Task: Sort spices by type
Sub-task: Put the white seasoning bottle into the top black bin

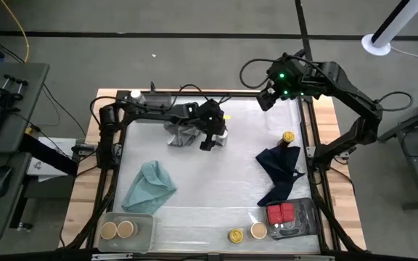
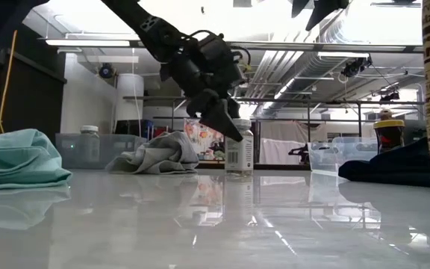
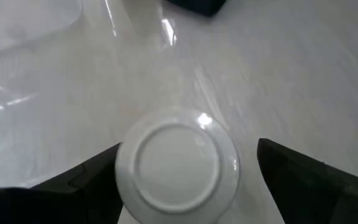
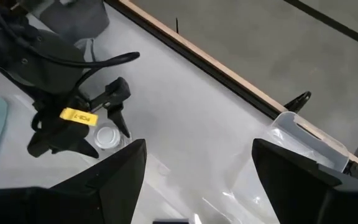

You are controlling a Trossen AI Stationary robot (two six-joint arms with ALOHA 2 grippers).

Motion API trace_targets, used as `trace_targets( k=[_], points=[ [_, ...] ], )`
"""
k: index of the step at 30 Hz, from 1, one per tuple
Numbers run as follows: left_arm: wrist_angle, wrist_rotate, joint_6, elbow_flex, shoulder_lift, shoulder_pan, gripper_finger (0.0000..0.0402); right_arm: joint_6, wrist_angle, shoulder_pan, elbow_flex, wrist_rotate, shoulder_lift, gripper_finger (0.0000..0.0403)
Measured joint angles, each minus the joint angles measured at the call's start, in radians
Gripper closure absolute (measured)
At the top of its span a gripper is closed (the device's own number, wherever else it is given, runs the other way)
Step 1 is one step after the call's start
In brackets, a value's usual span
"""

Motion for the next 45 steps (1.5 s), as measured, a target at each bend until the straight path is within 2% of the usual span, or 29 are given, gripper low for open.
trace_targets(
  k=[5, 8, 12, 17, 20, 24, 29, 33, 36, 39, 45],
  points=[
    [-0.004, 0.000, 0.008, 0.000, -0.002, -0.001, 0.0081, -0.004, 0.001, 0.002, 0.000, 0.001, 0.006, 0.0111],
    [-0.011, -0.001, 0.009, 0.001, -0.002, -0.001, 0.0100, -0.004, 0.001, 0.002, 0.000, 0.001, 0.008, 0.0111],
    [-0.009, -0.056, 0.012, 0.000, 0.005, -0.009, 0.0157, -0.004, 0.002, 0.002, 0.000, 0.002, 0.007, 0.0111],
    [-0.011, -0.064, -0.065, 0.000, -0.007, -0.012, 0.0245, -0.005, 0.003, 0.002, 0.000, 0.002, 0.007, 0.0111],
    [-0.029, -0.079, -0.103, -0.004, -0.066, 0.009, 0.0246, -0.022, 0.005, 0.002, 0.000, 0.006, 0.007, 0.0111],
    [-0.040, -0.107, -0.155, 0.001, -0.256, 0.085, 0.0246, -0.051, 0.028, -0.006, 0.000, 0.063, 0.007, 0.0111],
    [-0.143, -0.319, -0.244, -0.015, -0.494, 0.222, 0.0246, -0.082, 0.081, -0.044, 0.000, 0.077, 0.014, 0.0111],
    [-0.195, -0.468, -0.401, -0.135, -0.646, 0.371, 0.0246, -0.104, 0.100, -0.077, 0.000, 0.072, 0.023, 0.0111],
    [-0.267, -0.488, -0.559, -0.262, -0.724, 0.457, 0.0246, -0.110, 0.113, -0.094, -0.007, 0.064, 0.027, 0.0111],
    [-0.265, -0.528, -0.713, -0.356, -0.792, 0.508, 0.0246, -0.113, 0.115, -0.110, -0.023, 0.059, 0.028, 0.0111],
    [-0.277, -0.655, -0.932, -0.441, -0.810, 0.547, 0.0246, -0.136, 0.148, -0.125, -0.082, 0.026, 0.028, 0.0111]
  ],
)
